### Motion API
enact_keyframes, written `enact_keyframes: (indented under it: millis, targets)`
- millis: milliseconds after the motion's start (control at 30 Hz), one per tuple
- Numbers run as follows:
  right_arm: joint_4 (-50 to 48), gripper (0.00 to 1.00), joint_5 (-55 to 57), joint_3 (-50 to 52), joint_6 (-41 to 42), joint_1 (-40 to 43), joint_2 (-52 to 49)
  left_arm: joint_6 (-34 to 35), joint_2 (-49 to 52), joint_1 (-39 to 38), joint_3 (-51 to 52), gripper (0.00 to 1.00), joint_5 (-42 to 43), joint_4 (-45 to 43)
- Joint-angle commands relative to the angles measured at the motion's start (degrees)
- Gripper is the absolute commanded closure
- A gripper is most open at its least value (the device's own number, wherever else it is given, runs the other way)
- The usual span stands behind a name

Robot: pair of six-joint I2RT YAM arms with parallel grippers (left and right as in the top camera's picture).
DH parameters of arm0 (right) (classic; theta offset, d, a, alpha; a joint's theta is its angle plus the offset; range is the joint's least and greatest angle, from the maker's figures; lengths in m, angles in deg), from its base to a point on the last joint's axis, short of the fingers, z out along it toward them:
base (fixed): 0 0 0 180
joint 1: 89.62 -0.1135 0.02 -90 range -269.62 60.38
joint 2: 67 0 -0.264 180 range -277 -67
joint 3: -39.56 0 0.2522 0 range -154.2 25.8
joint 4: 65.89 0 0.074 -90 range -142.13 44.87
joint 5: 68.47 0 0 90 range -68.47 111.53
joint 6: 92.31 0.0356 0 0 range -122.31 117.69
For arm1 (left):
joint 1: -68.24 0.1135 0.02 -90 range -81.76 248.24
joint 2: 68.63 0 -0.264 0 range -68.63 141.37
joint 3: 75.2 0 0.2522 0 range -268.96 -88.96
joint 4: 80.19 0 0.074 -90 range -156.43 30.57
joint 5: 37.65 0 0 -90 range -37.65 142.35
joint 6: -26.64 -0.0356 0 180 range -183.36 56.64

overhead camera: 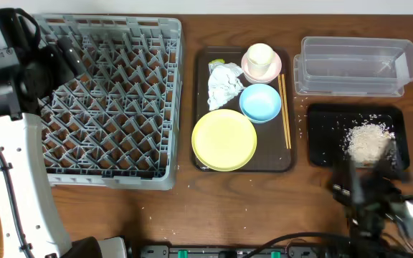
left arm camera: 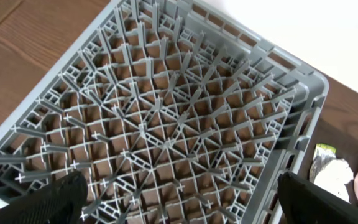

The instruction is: Sort waste into correct bins and load items into the dishwasher

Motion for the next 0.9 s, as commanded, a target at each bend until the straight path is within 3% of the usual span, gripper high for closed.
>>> enact_keyframes:
  millis: [0,100,233,433,600,867]
  targets:
    - [-5.55,0.01,20.0,-0.42,12.07,-0.63,-1.18,-0.28,0.0,0.22,0.09,0.01,-0.35,0.2]
    - [-7.54,0.01,24.09,-4.55,16.74,-0.63,-4.17,-0.28,0.0,0.22,0.09,0.01,-0.35,0.2]
    - [-3.06,0.01,18.43,-16.7,15.85,-0.63,-13.29,-0.28,0.02,0.22,0.09,0.01,-0.35,0.2]
    - [5.05,0.01,-1.81,-42.1,-2.1,-0.63,-35.1,-0.28,0.02,0.22,0.09,0.01,-0.35,0.2]
    - [20.72,0.01,-13.18,-64.5,-5.51,-0.74,-54.23,-0.28,0.02,0.22,0.09,0.01,-0.35,0.2]
    - [57.31,0.01,-20.92,-98.92,-14.56,-6.19,-82.86,-0.28,0.02,0.22,0.09,0.01,-0.35,0.2]
